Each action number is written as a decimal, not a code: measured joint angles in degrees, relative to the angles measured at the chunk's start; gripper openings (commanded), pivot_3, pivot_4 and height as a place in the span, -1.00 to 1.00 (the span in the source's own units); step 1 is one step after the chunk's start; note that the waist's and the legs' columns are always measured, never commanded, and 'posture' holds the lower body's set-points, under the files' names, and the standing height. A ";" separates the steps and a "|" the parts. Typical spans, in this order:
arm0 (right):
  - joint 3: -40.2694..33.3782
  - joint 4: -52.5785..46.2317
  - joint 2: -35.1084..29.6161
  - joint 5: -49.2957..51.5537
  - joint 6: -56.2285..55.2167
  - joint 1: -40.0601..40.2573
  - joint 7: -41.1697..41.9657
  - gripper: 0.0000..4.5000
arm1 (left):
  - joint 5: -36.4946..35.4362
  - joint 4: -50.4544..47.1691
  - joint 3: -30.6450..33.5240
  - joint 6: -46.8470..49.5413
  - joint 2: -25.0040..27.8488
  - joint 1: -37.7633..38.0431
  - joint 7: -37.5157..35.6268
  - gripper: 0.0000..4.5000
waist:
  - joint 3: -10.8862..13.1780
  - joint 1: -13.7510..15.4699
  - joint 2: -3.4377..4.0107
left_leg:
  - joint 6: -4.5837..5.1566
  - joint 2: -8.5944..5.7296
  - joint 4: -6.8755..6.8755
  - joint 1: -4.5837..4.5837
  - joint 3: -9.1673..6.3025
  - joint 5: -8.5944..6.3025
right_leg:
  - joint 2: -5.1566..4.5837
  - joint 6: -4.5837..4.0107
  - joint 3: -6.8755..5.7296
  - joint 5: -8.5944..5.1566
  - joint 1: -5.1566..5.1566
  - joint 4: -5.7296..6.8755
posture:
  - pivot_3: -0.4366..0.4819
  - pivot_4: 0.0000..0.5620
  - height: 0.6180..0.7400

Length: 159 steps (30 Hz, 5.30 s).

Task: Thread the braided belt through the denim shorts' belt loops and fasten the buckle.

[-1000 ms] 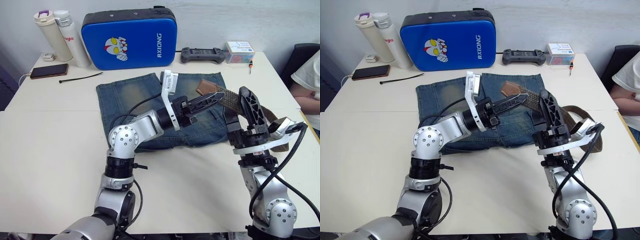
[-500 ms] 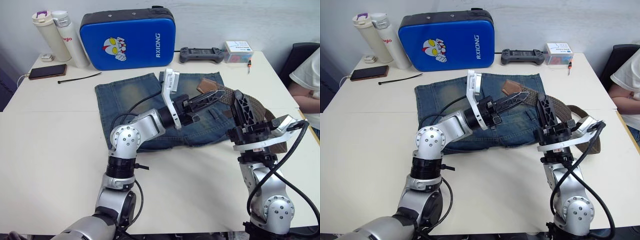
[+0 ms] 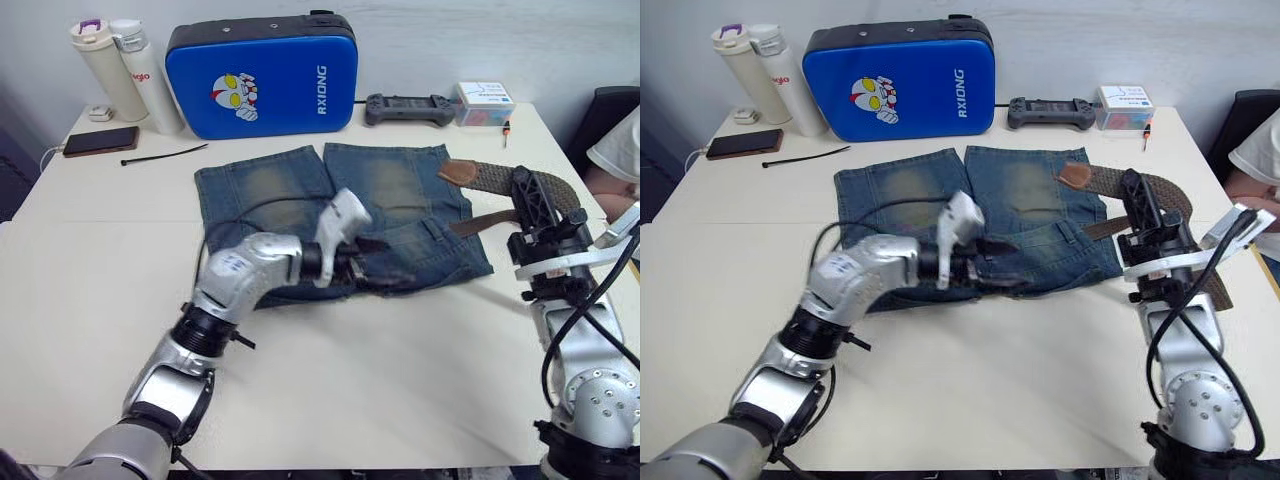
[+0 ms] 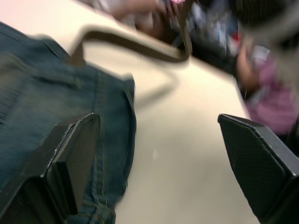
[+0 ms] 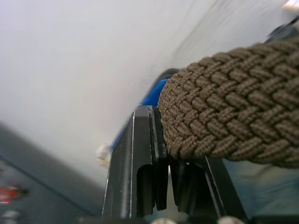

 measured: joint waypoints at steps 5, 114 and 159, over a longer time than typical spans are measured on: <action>-0.92 0.13 -5.79 -2.85 3.85 1.11 -2.78 -1.00 | 11.62 14.44 -5.49 -11.67 -6.89 -6.49 -1.51 0.99 | 0.00 -0.04 0.00 | 0.06 0.03 -0.02 -0.21 0.03 0.00 | 0.09 0.01 0.01 0.01 -0.19 0.01 | -0.05 -0.47 1.00; 21.40 6.10 8.07 -8.29 20.24 1.40 -14.96 -0.26 | -8.24 -26.30 22.82 15.13 30.08 10.17 -14.99 1.00 | 0.00 -2.19 -0.02 | 0.15 0.15 0.32 -0.59 0.13 0.07 | 0.12 0.00 0.14 0.08 -0.81 0.88 | -0.05 -0.47 1.00; 20.99 5.85 9.24 3.51 21.67 2.05 -21.30 -0.32 | -6.25 -22.32 17.20 11.16 24.76 7.84 -14.93 1.00 | -0.01 -2.27 -0.03 | 0.02 0.14 0.33 -0.60 0.14 0.14 | 0.12 -0.01 0.18 0.07 -0.84 0.93 | -0.05 -0.47 1.00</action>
